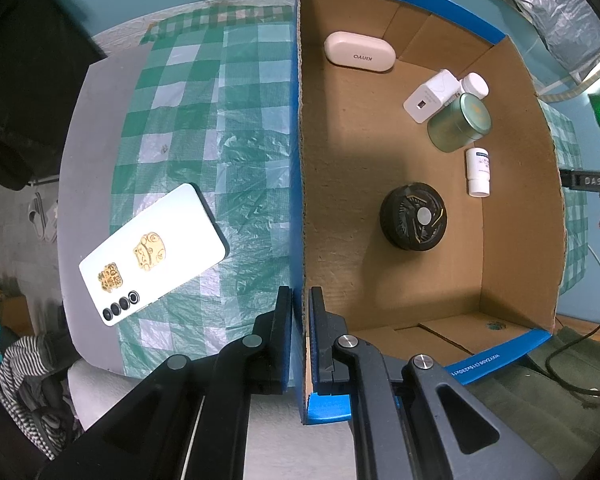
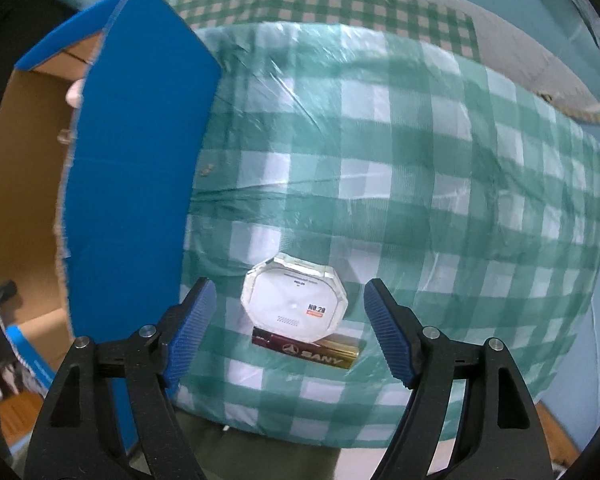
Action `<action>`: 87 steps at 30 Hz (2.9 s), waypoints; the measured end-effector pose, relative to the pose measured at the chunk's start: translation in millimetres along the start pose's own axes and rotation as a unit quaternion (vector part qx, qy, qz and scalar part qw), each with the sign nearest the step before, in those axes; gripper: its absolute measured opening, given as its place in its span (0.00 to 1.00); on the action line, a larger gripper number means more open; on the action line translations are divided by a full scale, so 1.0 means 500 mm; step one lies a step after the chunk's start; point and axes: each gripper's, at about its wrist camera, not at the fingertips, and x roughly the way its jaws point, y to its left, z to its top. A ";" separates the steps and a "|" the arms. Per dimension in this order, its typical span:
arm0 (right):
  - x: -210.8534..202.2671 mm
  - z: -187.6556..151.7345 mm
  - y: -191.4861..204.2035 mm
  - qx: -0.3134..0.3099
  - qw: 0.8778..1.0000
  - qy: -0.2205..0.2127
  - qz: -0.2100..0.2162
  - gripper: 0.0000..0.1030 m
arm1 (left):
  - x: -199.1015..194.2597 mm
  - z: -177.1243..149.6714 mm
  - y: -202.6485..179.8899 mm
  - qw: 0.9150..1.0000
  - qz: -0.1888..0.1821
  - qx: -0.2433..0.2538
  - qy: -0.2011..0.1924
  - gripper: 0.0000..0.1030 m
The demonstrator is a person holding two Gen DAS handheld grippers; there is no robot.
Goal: Organize rigid objects
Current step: 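Move the right tool back and grasp the white octagonal battery pack, then lift the battery pack with the right tool and carry it over the box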
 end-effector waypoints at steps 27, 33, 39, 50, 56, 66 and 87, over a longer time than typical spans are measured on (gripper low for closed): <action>0.106 -0.008 -0.017 0.054 0.998 0.020 -0.014 0.74 | 0.001 0.002 -0.002 1.000 -0.001 -0.002 0.002 0.06; 0.104 -0.012 0.002 0.036 0.999 0.015 -0.025 0.71 | 0.000 0.001 -0.005 1.000 0.000 0.001 0.001 0.06; 0.104 -0.026 0.015 0.009 0.999 0.014 -0.029 0.70 | -0.001 0.000 -0.002 1.000 -0.002 0.000 0.001 0.06; 0.045 -0.046 0.021 -0.030 0.999 0.000 -0.027 0.70 | 0.001 -0.001 -0.001 1.000 0.000 0.004 0.002 0.06; -0.023 -0.031 0.043 -0.061 0.998 -0.022 -0.021 0.70 | 0.002 -0.002 -0.002 1.000 0.001 0.005 0.002 0.06; -0.116 0.004 0.099 -0.112 0.992 -0.058 -0.014 0.70 | 0.001 -0.007 -0.003 1.000 0.002 0.005 0.000 0.06; -0.141 0.045 0.305 -0.279 0.957 -0.071 -0.029 0.70 | -0.008 -0.008 -0.005 1.000 0.003 0.007 -0.004 0.06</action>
